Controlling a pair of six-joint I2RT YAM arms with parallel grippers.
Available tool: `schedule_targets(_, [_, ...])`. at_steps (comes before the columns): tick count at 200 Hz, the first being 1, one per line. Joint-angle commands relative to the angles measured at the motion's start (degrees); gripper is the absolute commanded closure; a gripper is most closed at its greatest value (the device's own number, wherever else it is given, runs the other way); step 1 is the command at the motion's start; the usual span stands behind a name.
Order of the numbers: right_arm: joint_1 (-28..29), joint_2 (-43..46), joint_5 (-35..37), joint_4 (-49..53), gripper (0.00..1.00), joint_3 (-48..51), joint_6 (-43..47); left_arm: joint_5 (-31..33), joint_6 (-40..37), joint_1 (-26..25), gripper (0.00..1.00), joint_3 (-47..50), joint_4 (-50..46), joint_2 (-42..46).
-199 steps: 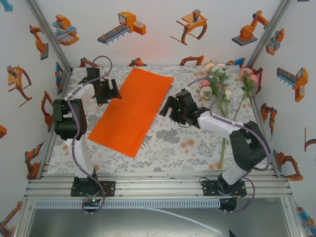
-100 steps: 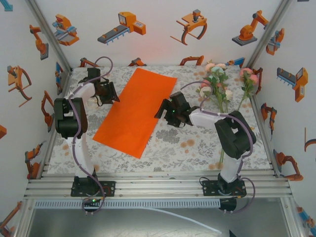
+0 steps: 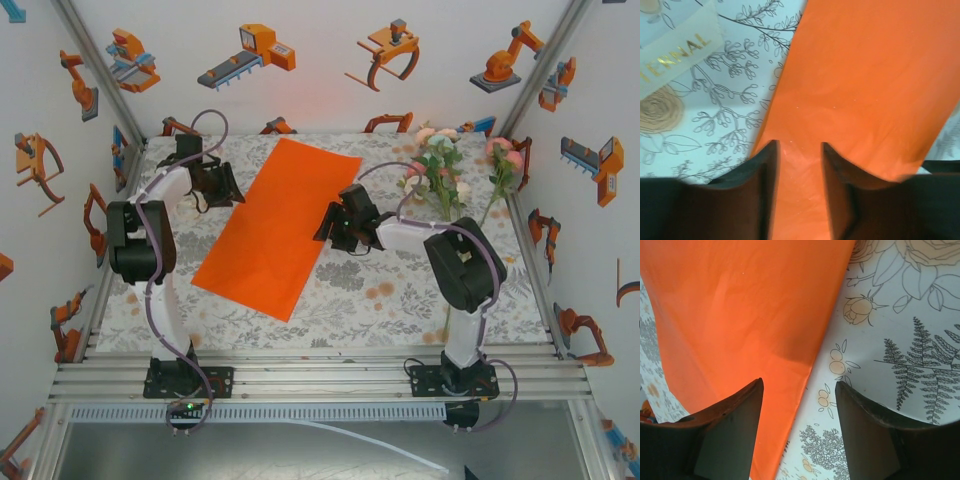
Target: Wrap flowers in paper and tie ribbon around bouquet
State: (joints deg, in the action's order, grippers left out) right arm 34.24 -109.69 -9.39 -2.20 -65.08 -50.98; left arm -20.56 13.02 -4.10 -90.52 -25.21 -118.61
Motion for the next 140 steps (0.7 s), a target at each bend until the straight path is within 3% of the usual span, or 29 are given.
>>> schedule_targets(1, [0.3,-0.54,-1.28,0.51,0.42,-3.13,2.86,6.47,-0.91,-0.05,0.48,1.59,1.24,2.33])
schedule_targets(60, [0.4,-1.05,-2.13,-0.1,0.42,-4.07,3.17,1.53,-3.01,-0.29,0.46,-4.53,-0.3,-4.93])
schedule_targets(114, [0.39,-2.34,-2.6,0.44,0.64,-5.44,3.7,-0.02,-2.51,-0.3,0.59,-5.18,-1.16,-6.26])
schedule_targets(140, [0.39,-3.18,-2.9,0.57,0.68,-6.19,3.7,-0.7,-2.56,-0.3,0.66,-5.06,-1.24,-5.99])
